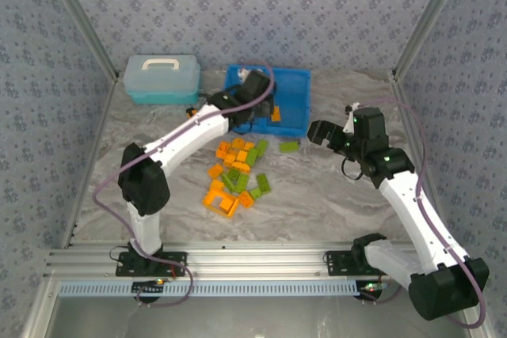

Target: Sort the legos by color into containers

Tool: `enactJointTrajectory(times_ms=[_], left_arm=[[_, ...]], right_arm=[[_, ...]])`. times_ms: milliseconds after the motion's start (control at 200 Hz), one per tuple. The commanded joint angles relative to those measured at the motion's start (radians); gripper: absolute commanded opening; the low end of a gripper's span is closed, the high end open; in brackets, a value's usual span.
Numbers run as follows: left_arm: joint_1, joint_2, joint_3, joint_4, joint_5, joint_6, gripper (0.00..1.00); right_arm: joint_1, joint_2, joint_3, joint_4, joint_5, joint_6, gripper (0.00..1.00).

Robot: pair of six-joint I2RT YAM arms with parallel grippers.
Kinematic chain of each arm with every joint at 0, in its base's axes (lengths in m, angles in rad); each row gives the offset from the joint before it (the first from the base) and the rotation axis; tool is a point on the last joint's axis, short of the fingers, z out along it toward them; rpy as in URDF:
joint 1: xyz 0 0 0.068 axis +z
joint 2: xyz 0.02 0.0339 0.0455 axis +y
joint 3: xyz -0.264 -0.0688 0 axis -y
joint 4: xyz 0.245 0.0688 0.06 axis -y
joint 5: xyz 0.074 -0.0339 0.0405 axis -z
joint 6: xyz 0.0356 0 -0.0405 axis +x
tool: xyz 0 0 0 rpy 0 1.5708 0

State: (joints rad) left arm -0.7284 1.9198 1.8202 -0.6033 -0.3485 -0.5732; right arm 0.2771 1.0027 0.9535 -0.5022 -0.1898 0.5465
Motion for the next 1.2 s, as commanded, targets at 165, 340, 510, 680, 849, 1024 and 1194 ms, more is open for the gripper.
enactJointTrajectory(times_ms=[165,340,510,680,849,1024,1194], left_arm=[[0.113,0.268,0.255,-0.107,-0.010,0.063,0.52],[0.116,0.396,0.367,-0.144,-0.047,0.036,0.53],[0.127,0.416,0.379,-0.147,-0.036,0.027,0.72],[0.127,0.362,0.358,-0.127,-0.018,0.045,0.78],[0.126,0.292,0.351,-0.128,0.011,0.060,0.79],[0.126,0.120,0.296,-0.129,0.073,0.077,0.78],[0.132,-0.175,0.070,-0.108,0.086,0.158,0.78]], right_arm=[[0.141,0.032,0.035,-0.016,0.012,-0.095,0.99],[0.161,0.048,0.051,-0.034,0.027,-0.089,1.00],[0.169,0.048,0.061,-0.046,0.033,-0.088,1.00],[0.174,0.058,0.068,-0.039,0.043,-0.088,1.00],[0.182,0.087,0.082,-0.033,0.049,-0.090,1.00],[0.245,0.131,0.084,-0.020,0.089,-0.127,1.00],[0.411,0.221,0.088,0.009,0.082,-0.198,0.96]])
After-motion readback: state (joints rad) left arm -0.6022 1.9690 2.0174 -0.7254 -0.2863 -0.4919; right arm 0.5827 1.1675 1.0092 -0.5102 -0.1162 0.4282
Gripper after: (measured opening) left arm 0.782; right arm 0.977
